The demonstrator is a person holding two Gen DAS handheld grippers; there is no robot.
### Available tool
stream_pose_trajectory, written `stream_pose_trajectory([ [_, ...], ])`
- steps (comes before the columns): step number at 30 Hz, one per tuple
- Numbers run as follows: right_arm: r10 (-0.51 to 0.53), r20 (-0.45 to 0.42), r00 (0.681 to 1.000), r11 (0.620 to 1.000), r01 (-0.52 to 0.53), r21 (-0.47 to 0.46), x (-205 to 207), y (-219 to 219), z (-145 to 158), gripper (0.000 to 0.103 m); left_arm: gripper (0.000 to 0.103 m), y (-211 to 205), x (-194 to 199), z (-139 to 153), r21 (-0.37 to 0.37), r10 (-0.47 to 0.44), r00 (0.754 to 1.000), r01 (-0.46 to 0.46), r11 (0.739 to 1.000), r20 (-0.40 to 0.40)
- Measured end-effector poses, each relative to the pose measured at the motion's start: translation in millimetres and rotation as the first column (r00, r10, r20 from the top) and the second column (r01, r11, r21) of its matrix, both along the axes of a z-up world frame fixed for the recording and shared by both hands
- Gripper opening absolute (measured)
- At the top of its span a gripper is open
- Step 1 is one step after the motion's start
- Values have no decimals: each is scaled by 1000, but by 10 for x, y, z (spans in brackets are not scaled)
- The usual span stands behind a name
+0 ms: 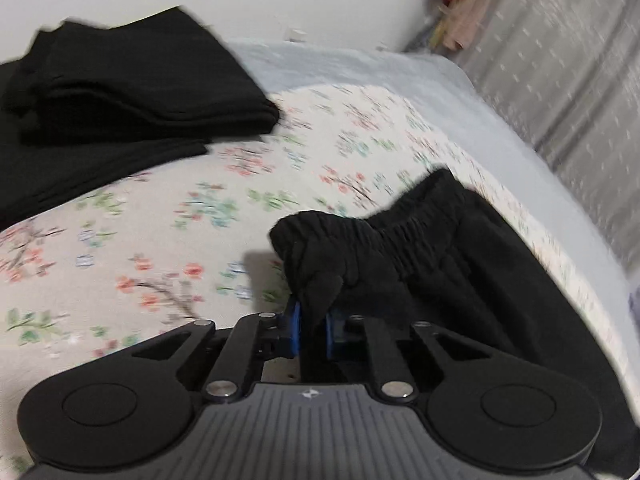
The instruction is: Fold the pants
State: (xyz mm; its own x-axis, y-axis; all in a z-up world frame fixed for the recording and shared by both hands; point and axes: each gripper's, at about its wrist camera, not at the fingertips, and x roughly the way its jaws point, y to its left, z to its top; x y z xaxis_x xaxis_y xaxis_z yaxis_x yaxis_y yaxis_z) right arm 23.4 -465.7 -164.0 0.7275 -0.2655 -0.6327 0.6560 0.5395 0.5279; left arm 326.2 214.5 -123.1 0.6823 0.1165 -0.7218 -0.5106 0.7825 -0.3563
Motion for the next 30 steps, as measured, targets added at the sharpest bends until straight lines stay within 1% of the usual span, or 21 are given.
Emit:
stream_pose_trajectory([
  [2, 2, 25, 1000, 998, -1, -70, -23, 59, 129, 13, 8, 164, -132, 46, -60, 37, 999, -37, 998, 2],
  [3, 9, 31, 999, 996, -6, -88, -16, 76, 160, 13, 8, 220, -192, 66, -72, 44, 999, -44, 996, 4],
  [5, 35, 24, 999, 994, -32, -107, -11, 92, 180, 13, 8, 264, -255, 80, -54, 36, 999, -36, 998, -4],
  [8, 44, 35, 998, 993, -40, -112, 16, 79, 195, 13, 7, 287, -317, 51, -88, 56, 998, -57, 995, -10],
  [9, 45, 48, 998, 992, -39, -122, 1, 84, 227, 13, 7, 272, -316, 55, -80, 58, 998, -59, 995, -10],
  [11, 44, 56, 997, 987, -35, -158, -33, 130, 281, 12, 8, 175, -302, 60, -25, 45, 999, -46, 999, -15],
  [12, 43, 58, 997, 985, -32, -170, -41, 134, 298, 12, 8, 98, -284, 47, 7, 23, 999, -23, 1000, -27],
  [14, 32, 51, 998, 984, -23, -179, -43, 113, 296, 12, 14, 5, -217, -21, 46, -41, 994, 46, 998, -99],
  [15, 25, 49, 999, 985, -16, -174, -40, 91, 278, 8, 15, 47, -221, -62, 29, -46, 991, 50, 998, -123],
  [17, 4, 56, 998, 986, 5, -167, -66, 58, 271, 0, 16, 181, -255, -116, -63, -19, 993, 11, 998, -115],
  [18, -26, 49, 998, 978, 36, -206, -92, 73, 315, 0, 16, 225, -271, -112, -83, -14, 994, 5, 997, -109],
  [19, -50, 48, 998, 963, 61, -261, -130, 96, 384, 0, 15, 244, -289, -98, -86, -16, 995, 7, 996, -103],
  [20, -69, 70, 995, 954, 86, -287, -187, 81, 444, 0, 15, 238, -308, -83, -82, -18, 995, 10, 997, -101],
  [22, -82, 100, 992, 956, 106, -273, -257, 6, 480, 0, 17, 214, -322, -52, -55, -31, 993, 24, 998, -112],
  [23, -69, 94, 993, 963, 91, -254, -243, -42, 449, 0, 28, 196, -329, -45, -46, -34, 992, 29, 999, -124],
  [24, -54, 79, 995, 971, 71, -228, -210, -84, 403, 3, 38, 195, -310, -35, -29, -33, 989, 30, 999, -144],
  [25, -43, 58, 997, 980, 53, -194, -162, -122, 343, 8, 67, 200, -307, -23, 3, -15, 985, 15, 1000, -173],
  [26, -31, 38, 999, 984, 37, -174, -113, -136, 307, 8, 84, 216, -314, -4, 38, 19, 981, -12, 999, -192],
  [27, -5, 24, 1000, 987, 9, -160, -48, -147, 282, 8, 85, 231, -311, 15, 45, 29, 981, -21, 999, -194],
  [29, 33, 12, 999, 986, -31, -162, 70, -130, 290, 11, 85, 254, -316, 65, 26, 27, 986, -23, 999, -165],
  [30, 48, 2, 999, 984, -47, -170, 149, -133, 296, 13, 85, 251, -325, 100, 45, 37, 986, -30, 999, -160],
])
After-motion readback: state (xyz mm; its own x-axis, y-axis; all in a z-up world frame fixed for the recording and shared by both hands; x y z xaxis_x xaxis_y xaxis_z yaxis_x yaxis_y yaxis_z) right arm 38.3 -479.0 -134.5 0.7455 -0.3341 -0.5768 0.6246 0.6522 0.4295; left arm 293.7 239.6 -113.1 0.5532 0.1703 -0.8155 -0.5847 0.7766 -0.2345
